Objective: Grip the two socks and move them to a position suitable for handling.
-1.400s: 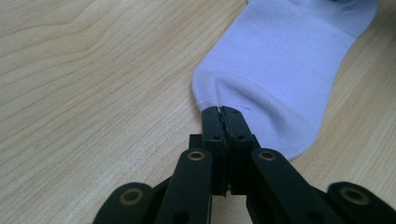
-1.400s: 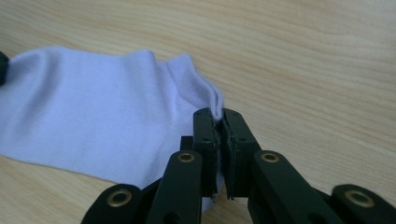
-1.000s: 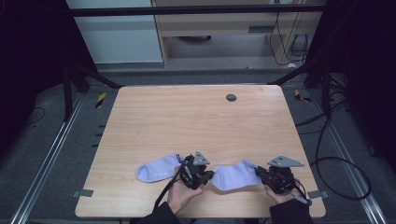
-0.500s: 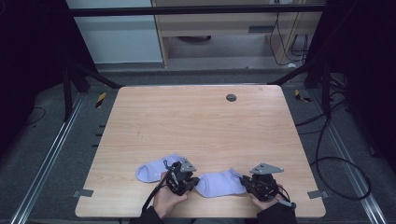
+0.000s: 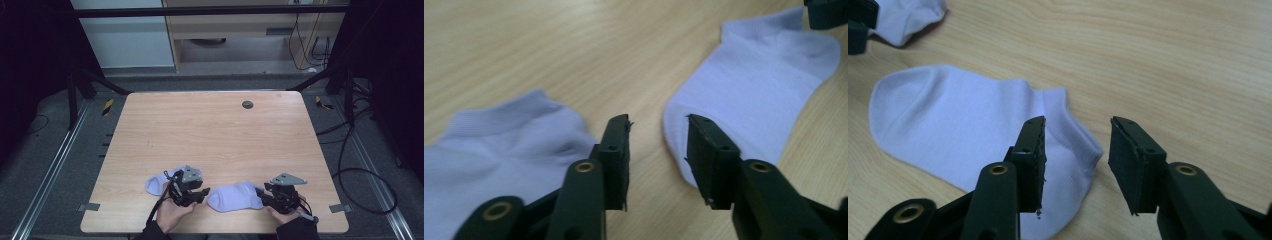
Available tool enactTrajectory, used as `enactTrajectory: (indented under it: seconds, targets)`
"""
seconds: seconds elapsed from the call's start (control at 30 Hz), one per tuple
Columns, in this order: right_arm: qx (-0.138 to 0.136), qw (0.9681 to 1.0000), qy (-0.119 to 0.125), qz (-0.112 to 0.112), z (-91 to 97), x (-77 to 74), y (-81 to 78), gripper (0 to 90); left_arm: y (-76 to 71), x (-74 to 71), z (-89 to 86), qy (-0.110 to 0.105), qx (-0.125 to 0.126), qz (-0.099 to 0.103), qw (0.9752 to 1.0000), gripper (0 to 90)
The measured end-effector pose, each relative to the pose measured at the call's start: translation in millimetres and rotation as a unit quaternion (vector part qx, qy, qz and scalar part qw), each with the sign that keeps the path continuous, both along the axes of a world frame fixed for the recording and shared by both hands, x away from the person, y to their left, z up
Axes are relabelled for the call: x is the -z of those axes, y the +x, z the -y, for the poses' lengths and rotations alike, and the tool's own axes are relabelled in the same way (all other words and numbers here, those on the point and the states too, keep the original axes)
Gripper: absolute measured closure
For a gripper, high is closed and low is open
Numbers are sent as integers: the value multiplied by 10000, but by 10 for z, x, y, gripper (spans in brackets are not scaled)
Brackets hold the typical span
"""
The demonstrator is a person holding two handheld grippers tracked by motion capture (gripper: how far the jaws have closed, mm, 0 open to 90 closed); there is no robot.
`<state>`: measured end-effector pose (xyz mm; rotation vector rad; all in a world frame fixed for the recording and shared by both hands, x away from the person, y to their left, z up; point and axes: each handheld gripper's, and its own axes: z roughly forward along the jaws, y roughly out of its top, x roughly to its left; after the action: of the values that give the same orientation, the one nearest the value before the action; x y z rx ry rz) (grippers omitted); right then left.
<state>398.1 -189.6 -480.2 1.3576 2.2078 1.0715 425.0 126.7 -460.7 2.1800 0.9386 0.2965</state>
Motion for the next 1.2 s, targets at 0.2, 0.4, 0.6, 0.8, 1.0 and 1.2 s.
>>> enactTrajectory:
  seconds: [0.2, 0.4, 0.6, 0.8, 1.0, 1.2]
  targets:
    - [8, 9999, 73, 142, -13, -60, 80, 545, 27, -111, -288, -158, -317, 206, 9992, 508]
    - [-58, 9995, 222, 225, -58, -125, 205, 521, 57, -134, -605, -318, -722, 301, 9964, 468]
    - [-125, 9988, 356, 316, -211, -222, 297, 508, 88, -96, -883, -323, -1065, 329, 9932, 451]
    - [-311, 9977, 444, 411, -515, -311, 417, 491, 78, -62, -1150, -341, -1349, 317, 9898, 441]
    - [-459, 9968, 501, 423, -828, -340, 520, 475, 46, -36, -1338, -331, -1547, 357, 9868, 437]
    - [-515, 9970, 469, 335, -1048, -327, 608, 473, 20, -12, -1504, -298, -1715, 349, 9841, 437]
